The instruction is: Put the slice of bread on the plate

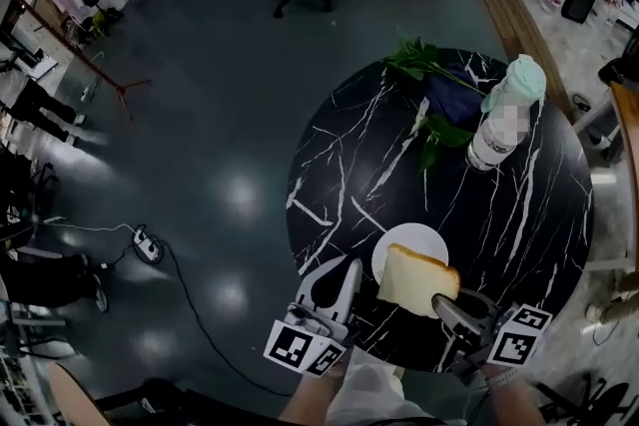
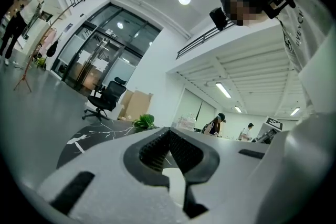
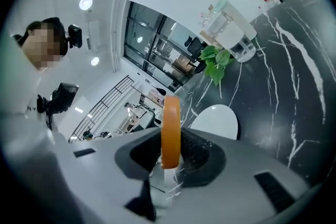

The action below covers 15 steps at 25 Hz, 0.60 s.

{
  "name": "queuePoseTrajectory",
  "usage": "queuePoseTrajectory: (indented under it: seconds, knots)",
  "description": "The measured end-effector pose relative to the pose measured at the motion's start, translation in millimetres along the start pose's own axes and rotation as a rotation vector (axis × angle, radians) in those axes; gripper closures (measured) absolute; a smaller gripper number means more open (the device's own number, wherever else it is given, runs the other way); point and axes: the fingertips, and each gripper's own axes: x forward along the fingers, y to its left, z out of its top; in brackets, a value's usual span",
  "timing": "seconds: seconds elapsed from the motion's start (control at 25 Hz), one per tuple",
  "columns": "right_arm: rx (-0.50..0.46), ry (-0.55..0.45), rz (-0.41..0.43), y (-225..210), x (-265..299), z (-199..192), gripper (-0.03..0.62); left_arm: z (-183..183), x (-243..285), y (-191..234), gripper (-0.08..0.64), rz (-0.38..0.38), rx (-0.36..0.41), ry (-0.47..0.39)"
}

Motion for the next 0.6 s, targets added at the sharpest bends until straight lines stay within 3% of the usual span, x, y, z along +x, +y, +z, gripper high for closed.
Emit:
queuePoseTrajectory:
  seconds: [0.16,0.4,0.6]
  knots:
    - [0.087,0.004,0.02,-18,18,6,0.5,-12,16,10,0.552,-0.009,0.035,0.012]
    - [0.263,0.06,0.021,-40,33,-3,0.5,-20,26,14,0.552,-0.011,0.02,0.013]
    - [0.345,0.083,-0.009,-53,38,-9,0.5,-22,24,16,0.552,-0.011,0.007,0.011]
